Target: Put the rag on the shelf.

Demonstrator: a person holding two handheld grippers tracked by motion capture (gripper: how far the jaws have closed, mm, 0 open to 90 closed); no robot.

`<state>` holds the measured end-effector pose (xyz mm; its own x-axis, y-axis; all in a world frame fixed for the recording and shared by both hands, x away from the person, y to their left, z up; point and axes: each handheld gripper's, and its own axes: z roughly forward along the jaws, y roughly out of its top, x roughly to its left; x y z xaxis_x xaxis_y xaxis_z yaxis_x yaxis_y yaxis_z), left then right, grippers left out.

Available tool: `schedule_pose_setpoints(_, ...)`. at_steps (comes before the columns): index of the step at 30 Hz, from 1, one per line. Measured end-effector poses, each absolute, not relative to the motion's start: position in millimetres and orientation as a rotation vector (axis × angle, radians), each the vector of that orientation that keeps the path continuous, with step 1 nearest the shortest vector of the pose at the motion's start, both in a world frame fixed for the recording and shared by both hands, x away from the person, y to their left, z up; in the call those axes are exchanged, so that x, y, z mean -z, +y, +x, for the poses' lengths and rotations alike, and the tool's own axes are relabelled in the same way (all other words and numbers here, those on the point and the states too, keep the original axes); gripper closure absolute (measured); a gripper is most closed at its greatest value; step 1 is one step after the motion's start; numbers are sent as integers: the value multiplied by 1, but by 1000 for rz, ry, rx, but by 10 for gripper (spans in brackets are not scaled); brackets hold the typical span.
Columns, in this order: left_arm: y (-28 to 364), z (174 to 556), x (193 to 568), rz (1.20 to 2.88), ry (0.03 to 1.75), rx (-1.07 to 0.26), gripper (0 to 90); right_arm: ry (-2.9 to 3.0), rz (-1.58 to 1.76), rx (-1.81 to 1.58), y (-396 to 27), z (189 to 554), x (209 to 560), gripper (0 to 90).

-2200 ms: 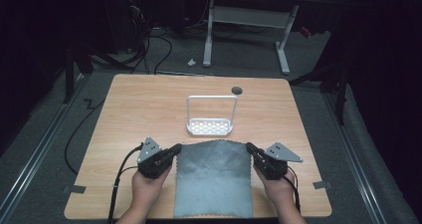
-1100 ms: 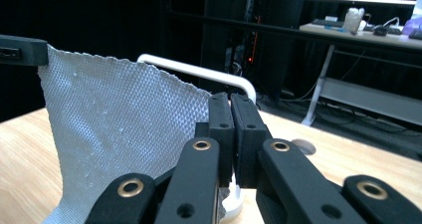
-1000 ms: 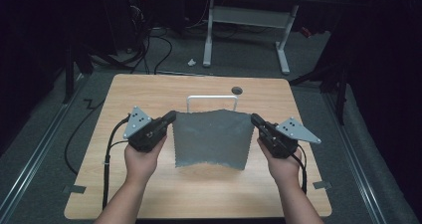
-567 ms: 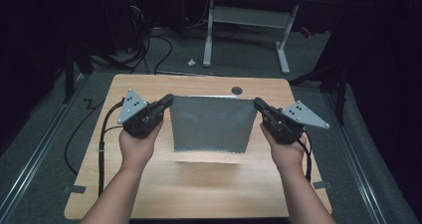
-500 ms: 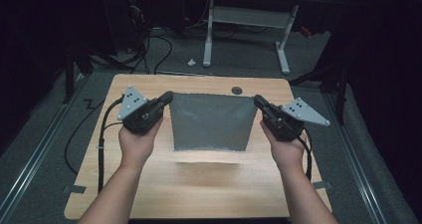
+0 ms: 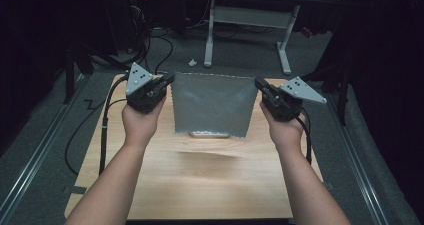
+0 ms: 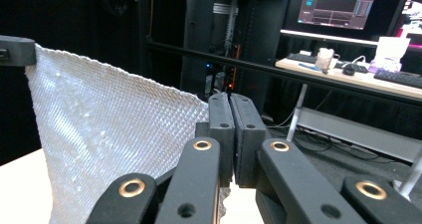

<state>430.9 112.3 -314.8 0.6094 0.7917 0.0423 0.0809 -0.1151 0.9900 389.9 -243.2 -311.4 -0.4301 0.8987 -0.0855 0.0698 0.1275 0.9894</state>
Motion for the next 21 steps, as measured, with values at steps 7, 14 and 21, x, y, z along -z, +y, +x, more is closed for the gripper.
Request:
schedule_pose_setpoints(7,106,459,317,1637,787,-721,895,1655,968,-1356,-241,420,311,897)
schedule_pose_setpoints(14,105,477,322,1584,827,-695,895,1641,964,-1363,-242,438,307,897)
schedule_pose_setpoints(21,98,503,328,1634,835,-711,894,1660,1025,-1347,-248,466,317,897)
